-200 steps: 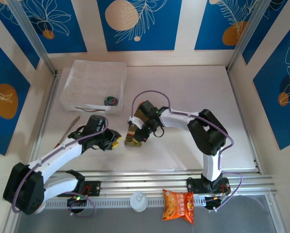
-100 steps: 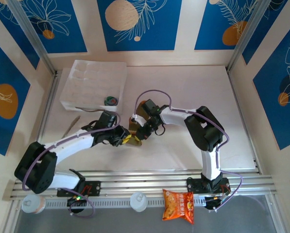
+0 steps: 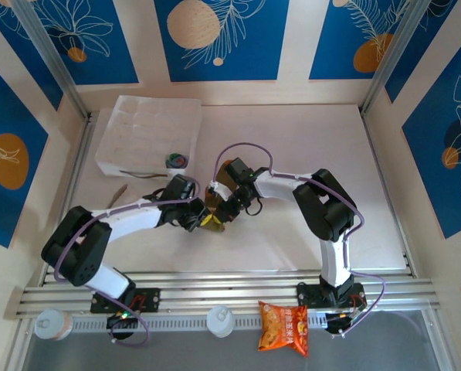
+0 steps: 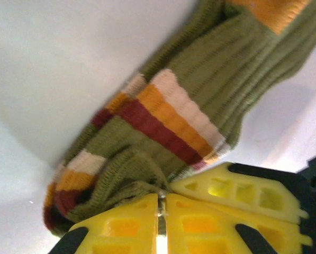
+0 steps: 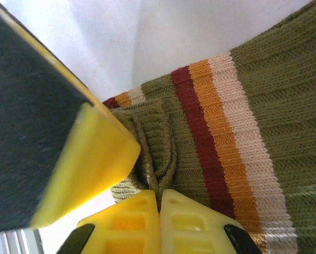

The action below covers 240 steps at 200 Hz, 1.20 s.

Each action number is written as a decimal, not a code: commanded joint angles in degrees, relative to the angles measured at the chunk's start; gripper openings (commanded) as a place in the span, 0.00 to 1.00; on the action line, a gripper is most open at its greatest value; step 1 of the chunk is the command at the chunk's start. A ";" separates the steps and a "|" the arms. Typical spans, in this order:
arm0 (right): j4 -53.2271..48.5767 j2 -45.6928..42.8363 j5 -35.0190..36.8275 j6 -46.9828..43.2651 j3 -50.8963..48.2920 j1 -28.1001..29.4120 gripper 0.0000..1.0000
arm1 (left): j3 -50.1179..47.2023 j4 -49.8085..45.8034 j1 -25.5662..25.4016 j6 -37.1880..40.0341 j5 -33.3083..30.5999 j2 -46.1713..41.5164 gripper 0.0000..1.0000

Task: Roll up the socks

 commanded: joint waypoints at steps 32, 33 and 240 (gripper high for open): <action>5.07 -7.07 3.74 -3.19 -6.71 1.01 0.20 | 1.12 -5.44 0.40 0.59 -3.67 4.94 0.10; 5.31 -7.52 3.94 -3.35 -6.94 1.09 0.21 | 1.19 -5.48 0.42 0.55 -3.67 5.00 0.10; 26.30 -11.20 48.97 -34.39 -21.16 20.19 0.22 | 8.05 -16.03 4.00 2.53 2.48 9.01 0.10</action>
